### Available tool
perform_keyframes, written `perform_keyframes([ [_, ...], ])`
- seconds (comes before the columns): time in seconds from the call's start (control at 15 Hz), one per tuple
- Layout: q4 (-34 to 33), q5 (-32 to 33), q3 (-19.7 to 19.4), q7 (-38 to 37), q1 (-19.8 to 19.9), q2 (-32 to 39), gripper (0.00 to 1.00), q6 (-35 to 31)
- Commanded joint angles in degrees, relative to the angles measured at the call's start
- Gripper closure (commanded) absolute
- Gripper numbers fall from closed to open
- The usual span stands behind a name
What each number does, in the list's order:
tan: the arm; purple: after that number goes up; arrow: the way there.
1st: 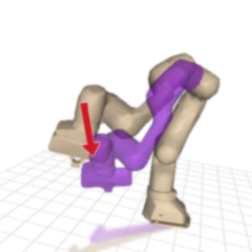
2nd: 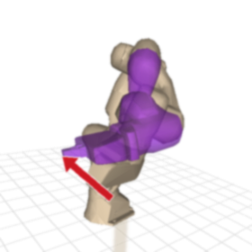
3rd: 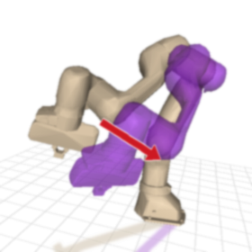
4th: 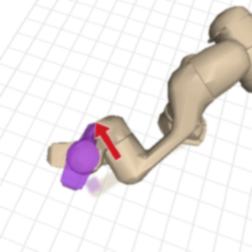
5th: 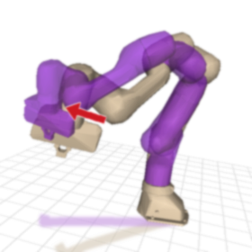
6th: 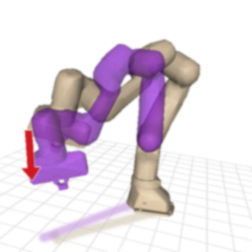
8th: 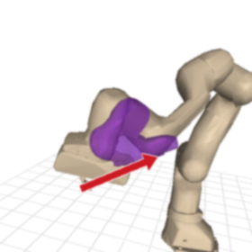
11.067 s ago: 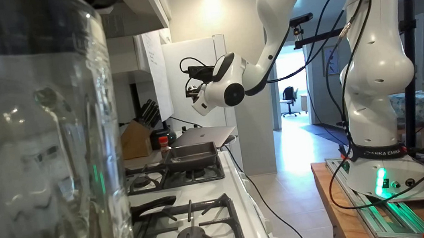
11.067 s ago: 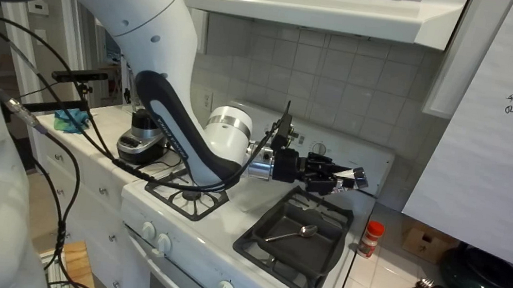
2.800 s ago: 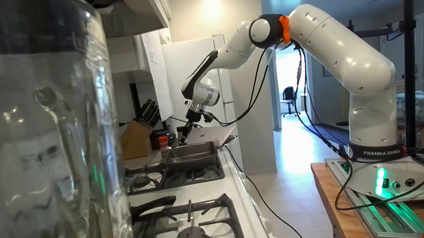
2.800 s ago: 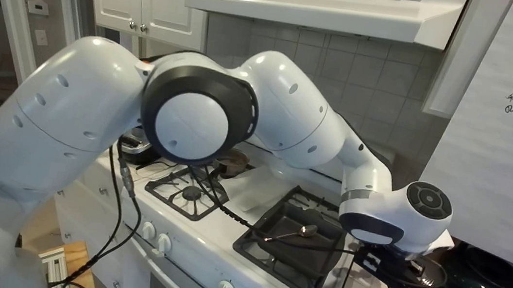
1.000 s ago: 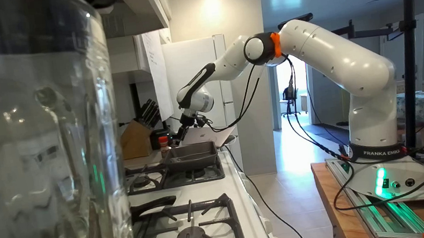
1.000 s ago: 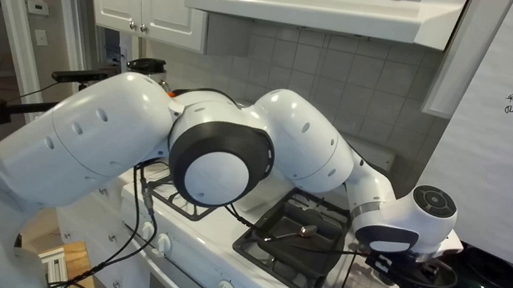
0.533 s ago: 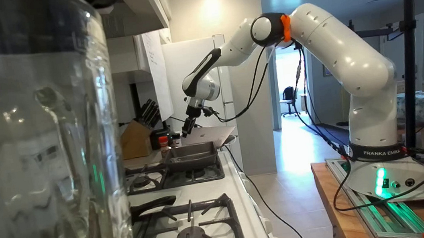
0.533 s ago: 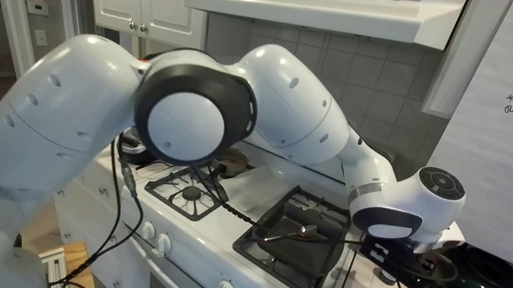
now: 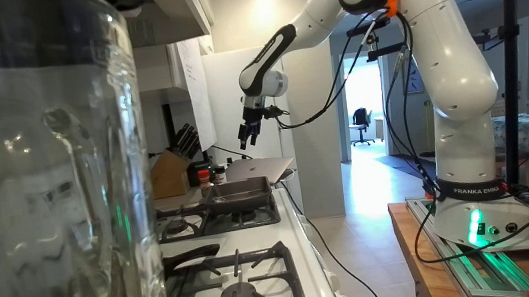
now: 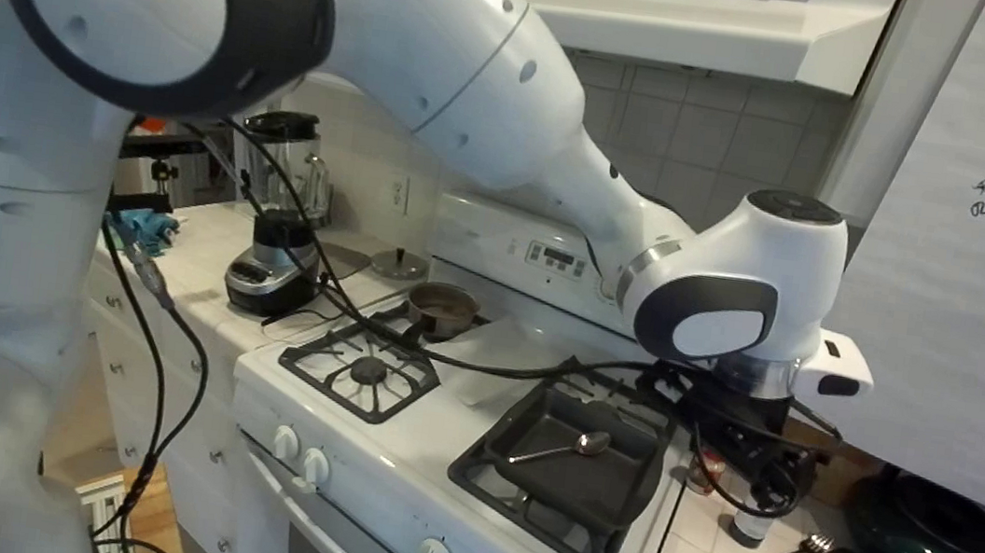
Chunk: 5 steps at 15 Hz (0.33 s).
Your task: Put some black pepper into the baking pan
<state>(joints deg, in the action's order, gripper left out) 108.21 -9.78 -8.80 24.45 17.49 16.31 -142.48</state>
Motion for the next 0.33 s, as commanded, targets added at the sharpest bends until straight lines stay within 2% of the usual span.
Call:
perform_keyframes([
  [0.0,1.00,0.46,0.34,-0.61,0.03,-1.65,0.00,0.50],
  [0.27,0.82,0.49,0.47,-0.59,0.29,-0.81,0.00,0.30],
])
